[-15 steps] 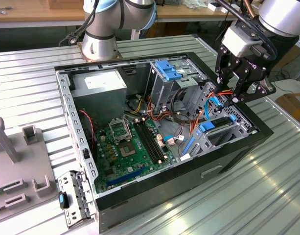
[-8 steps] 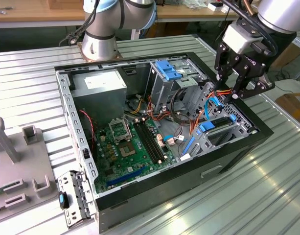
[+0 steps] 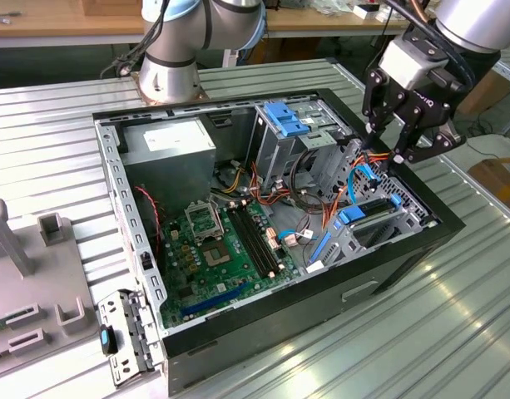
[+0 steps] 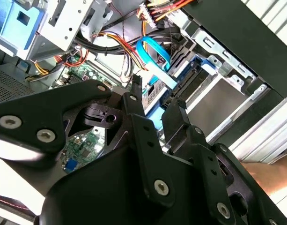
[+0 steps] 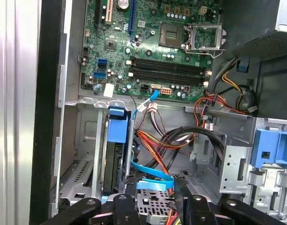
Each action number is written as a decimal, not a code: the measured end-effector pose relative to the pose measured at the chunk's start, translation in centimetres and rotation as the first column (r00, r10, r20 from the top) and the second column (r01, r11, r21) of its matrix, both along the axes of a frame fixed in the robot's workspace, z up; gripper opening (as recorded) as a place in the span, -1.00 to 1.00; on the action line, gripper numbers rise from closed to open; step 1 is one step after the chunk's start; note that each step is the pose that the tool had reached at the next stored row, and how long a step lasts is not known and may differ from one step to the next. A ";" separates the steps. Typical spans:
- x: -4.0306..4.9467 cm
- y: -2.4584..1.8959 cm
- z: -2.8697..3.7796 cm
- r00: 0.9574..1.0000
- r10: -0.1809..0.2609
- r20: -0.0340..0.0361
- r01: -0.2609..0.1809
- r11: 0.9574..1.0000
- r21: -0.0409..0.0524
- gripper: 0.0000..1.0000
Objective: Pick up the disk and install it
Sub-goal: 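Insert the first disk wire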
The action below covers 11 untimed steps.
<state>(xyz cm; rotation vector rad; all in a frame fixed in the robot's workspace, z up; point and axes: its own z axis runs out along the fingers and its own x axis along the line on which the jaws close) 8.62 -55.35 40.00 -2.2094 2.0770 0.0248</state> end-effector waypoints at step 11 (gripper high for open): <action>3.05 0.30 -0.17 0.998 0.066 -0.001 -0.066 0.998 -0.002 -0.11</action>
